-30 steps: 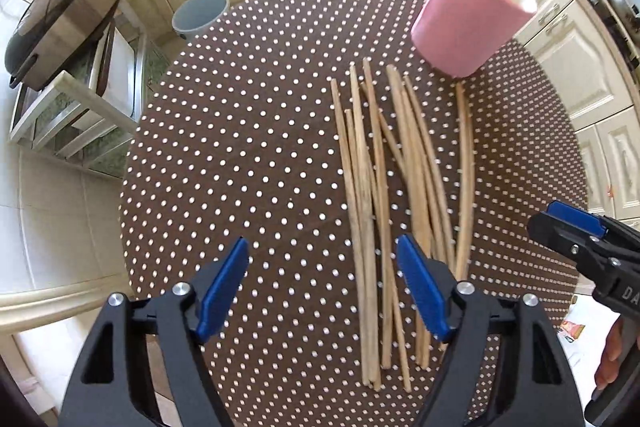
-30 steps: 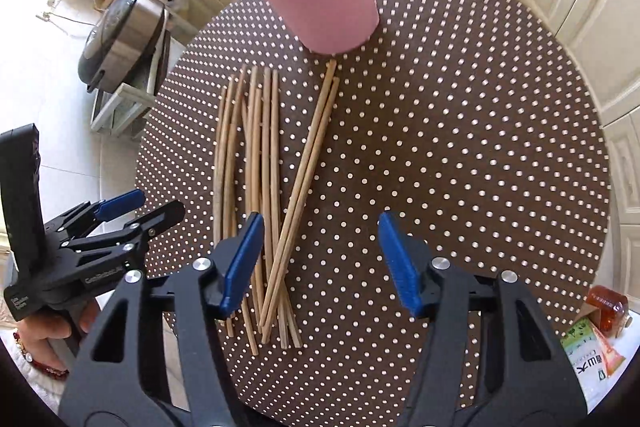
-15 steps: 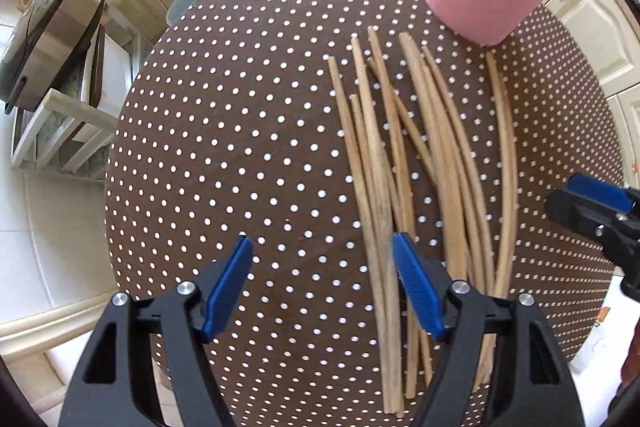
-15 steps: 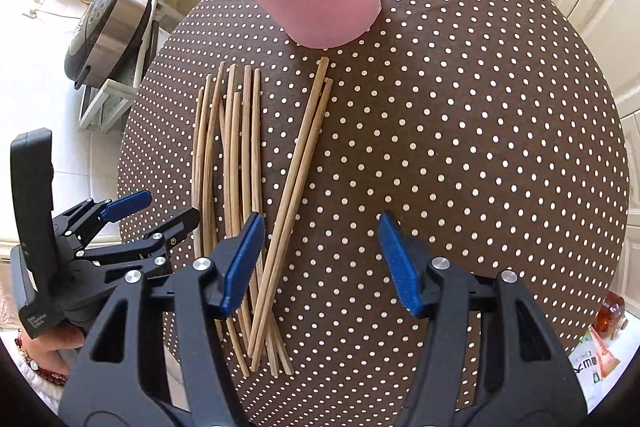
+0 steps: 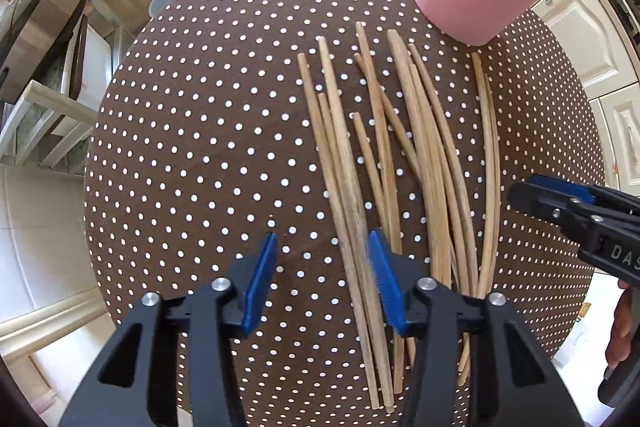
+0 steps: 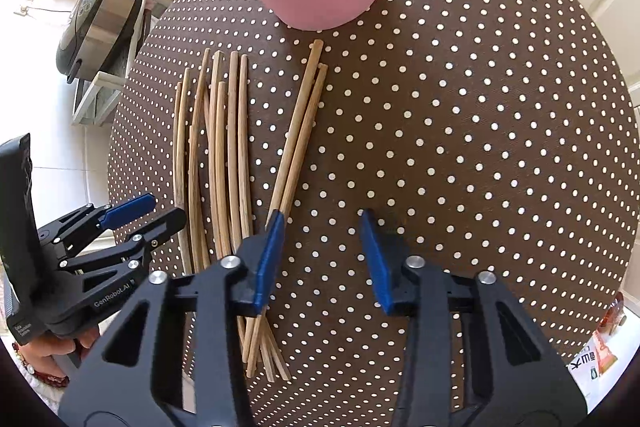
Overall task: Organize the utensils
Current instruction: 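Lower both grippers toward the pile of wooden chopsticks, then close the left gripper on one chopstick while the right gripper closes on another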
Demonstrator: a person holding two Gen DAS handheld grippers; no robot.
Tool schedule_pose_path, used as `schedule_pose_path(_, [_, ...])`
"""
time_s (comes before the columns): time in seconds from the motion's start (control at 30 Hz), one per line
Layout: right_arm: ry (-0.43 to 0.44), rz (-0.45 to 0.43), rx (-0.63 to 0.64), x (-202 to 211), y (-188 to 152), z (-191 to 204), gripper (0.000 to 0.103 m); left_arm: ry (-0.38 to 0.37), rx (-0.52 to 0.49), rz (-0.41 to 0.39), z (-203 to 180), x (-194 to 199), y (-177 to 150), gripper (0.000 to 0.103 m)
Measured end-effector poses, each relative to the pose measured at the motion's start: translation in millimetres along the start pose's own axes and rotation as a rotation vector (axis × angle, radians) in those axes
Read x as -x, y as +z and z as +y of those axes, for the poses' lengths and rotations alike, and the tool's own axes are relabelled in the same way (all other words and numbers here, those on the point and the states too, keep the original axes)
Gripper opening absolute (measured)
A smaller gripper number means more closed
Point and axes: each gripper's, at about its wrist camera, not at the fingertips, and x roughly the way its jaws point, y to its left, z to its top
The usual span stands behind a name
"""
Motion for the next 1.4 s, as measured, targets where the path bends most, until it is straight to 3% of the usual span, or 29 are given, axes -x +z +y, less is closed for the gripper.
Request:
schedule_pose_path(0.23, [0.006,0.003,-0.002,-8,7,7,0.036,-0.05,0.06,0.02,24,0,0,0.038])
schedule_pose_path(0.37, [0.01,0.001,-0.001,-9,10,7,0.036,-0.105,0.114,-0.007,43,6,-3,0.038])
schedule_pose_path(0.63, [0.003,-0.002,0.014,-11,10,7,0.036,-0.059,0.143,0.006,79,1,-11,0.038])
schedule_pose_path(0.93, [-0.016,-0.004,0.016,-12,8,9,0.036,0.011,0.109,0.031,28,-7,13,0.038])
schedule_pose_path(1.0, [-0.017,-0.004,0.016,-12,8,9,0.036,0.034,0.104,0.03,20,-6,14,0.035])
schedule_pose_path(1.07, [-0.024,-0.004,0.019,-12,8,9,0.035,0.073,0.116,0.023,18,-7,16,0.023])
schedule_pose_path(1.2, [-0.04,0.0,0.023,-13,9,10,0.035,0.066,0.139,0.026,22,-4,18,0.013])
schedule_pose_path(1.4, [-0.098,0.014,0.042,-16,13,21,0.034,0.039,0.182,0.031,46,-4,15,0.009])
